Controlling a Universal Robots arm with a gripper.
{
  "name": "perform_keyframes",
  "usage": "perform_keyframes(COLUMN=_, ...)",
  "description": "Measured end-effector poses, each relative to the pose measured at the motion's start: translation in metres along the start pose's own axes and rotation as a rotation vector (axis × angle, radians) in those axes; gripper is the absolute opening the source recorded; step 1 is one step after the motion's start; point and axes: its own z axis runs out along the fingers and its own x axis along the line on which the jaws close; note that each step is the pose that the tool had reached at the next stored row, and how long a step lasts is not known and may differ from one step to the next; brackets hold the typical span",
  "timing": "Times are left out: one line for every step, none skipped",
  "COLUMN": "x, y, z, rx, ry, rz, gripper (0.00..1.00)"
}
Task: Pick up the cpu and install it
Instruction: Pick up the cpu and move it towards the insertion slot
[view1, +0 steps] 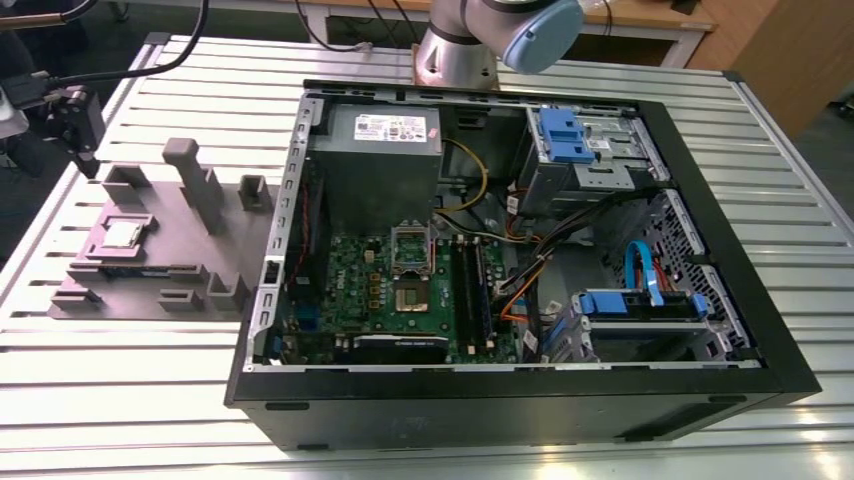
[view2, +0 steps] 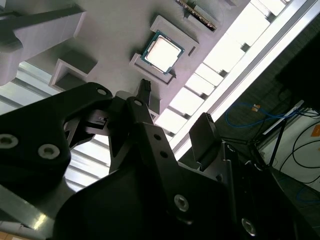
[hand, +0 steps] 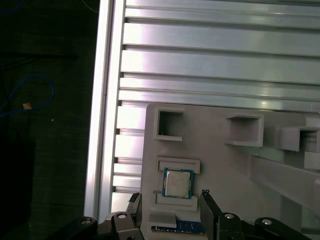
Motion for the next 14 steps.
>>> perform_keyframes(x=0.0001, y=0.0000, z=0.0003, rx=-0.0001, ry=-0.0001, rz=0.000, gripper=0.58)
perform_keyframes(x=0.0000, y=0.0000, z=0.0006, rx=-0.0002, ry=-0.0002, rz=0.000, gripper=0.58)
perform_keyframes(x=0.0000, y=-0.0001, z=0.0017, rx=-0.0005, ry=-0.0002, rz=0.000, gripper=0.58)
perform_keyframes(x=0.0000, y=-0.0001, z=0.0030, rx=-0.0003, ry=0.0003, rz=0.000, gripper=0.58)
perform_keyframes(x=0.0000, y=-0.0002, z=0.0045, rx=-0.0003, ry=0.0005, rz=0.000, gripper=0.58)
perform_keyframes(x=0.0000, y=-0.0003, z=0.0064, rx=-0.0004, ry=0.0004, rz=0.000, gripper=0.58)
perform_keyframes(x=-0.0001, y=-0.0004, z=0.0081, rx=-0.0003, ry=0.0004, rz=0.000, gripper=0.58)
perform_keyframes(x=-0.0002, y=-0.0005, z=0.0098, rx=-0.0002, ry=0.0006, rz=0.000, gripper=0.58)
perform_keyframes(x=-0.0014, y=-0.0006, z=0.0117, rx=-0.0002, ry=0.0008, rz=0.000, gripper=0.58)
perform_keyframes(x=-0.0022, y=-0.0008, z=0.0136, rx=-0.0003, ry=0.0005, rz=0.000, gripper=0.58)
perform_keyframes(x=-0.0027, y=-0.0011, z=0.0154, rx=-0.0003, ry=0.0006, rz=0.000, gripper=0.58)
perform_keyframes(x=-0.0031, y=-0.0017, z=0.0172, rx=-0.0004, ry=0.0005, rz=0.000, gripper=0.58)
perform_keyframes(x=-0.0032, y=-0.0025, z=0.0189, rx=-0.0003, ry=0.0004, rz=0.001, gripper=0.58)
perform_keyframes(x=-0.0032, y=-0.0035, z=0.0205, rx=-0.0003, ry=0.0004, rz=0.002, gripper=0.58)
